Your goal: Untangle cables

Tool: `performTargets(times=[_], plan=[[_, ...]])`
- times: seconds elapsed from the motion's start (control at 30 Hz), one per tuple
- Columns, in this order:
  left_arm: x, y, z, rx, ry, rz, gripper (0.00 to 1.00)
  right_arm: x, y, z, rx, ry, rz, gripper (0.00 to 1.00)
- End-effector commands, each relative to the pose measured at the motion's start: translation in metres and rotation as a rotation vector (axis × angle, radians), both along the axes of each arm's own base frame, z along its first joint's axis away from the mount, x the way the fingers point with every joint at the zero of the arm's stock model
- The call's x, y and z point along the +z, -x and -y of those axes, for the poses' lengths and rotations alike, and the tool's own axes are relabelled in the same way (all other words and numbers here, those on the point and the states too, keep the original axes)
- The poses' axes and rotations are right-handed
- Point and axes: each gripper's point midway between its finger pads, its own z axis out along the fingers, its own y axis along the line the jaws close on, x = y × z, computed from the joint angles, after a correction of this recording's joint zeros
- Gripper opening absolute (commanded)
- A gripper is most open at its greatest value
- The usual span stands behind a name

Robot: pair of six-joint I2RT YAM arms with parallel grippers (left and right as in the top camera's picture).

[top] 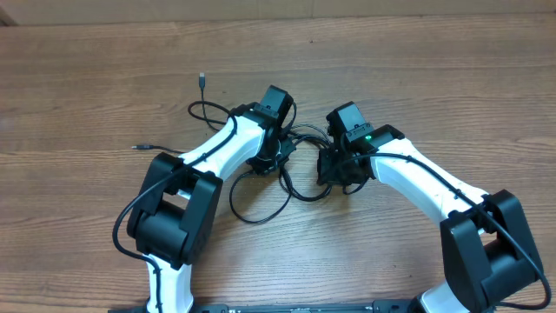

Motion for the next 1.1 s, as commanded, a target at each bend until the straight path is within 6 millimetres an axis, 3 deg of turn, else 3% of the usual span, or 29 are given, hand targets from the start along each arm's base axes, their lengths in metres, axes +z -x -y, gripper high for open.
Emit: performTargets(times=[0.0, 0.03, 0.07, 0.17, 0.2, 0.33, 0.47, 0.6, 0.77, 0.87, 0.97, 1.07], plan=[[0.035, -0.026, -0.012, 0.011, 0.021, 0.032, 0.04, 0.007, -0.002, -0.003, 0.008, -0.012, 0.020, 0.08], [0.051, -0.036, -0.013, 0.026, 0.042, 0.056, 0.04, 0.007, 0.001, -0.007, 0.018, -0.024, 0.007, 0.08], [0.097, -0.061, -0.008, 0.064, 0.160, 0.123, 0.04, 0.006, 0.009, -0.010, 0.060, -0.016, -0.004, 0.08], [0.163, -0.092, 0.005, 0.099, 0.380, 0.217, 0.04, 0.003, 0.016, -0.015, 0.140, 0.010, 0.012, 0.10], [0.194, -0.105, 0.009, 0.089, 0.469, 0.274, 0.04, 0.003, 0.016, -0.015, 0.144, 0.023, 0.021, 0.11], [0.262, -0.123, 0.015, 0.072, 0.703, 0.344, 0.04, 0.001, 0.016, -0.014, 0.145, 0.033, 0.025, 0.12], [0.300, -0.133, 0.007, 0.076, 0.898, 0.349, 0.04, -0.002, 0.013, -0.001, 0.128, 0.107, 0.038, 0.13], [0.316, -0.145, -0.023, 0.146, 0.974, 0.350, 0.04, -0.002, 0.014, 0.000, 0.126, 0.108, 0.034, 0.15], [0.317, -0.151, -0.062, 0.345, 1.043, 0.224, 0.04, -0.002, 0.011, 0.003, 0.113, 0.129, 0.047, 0.20], [0.317, -0.150, -0.066, 0.347, 1.054, 0.211, 0.04, -0.001, 0.010, 0.000, 0.114, 0.115, 0.050, 0.29], [0.309, -0.144, -0.059, 0.369, 1.036, 0.161, 0.04, 0.015, 0.011, -0.023, 0.146, -0.016, 0.032, 0.49], [0.302, -0.137, -0.050, 0.405, 1.023, 0.095, 0.04, 0.069, 0.003, -0.073, 0.359, -0.306, 0.156, 0.56]])
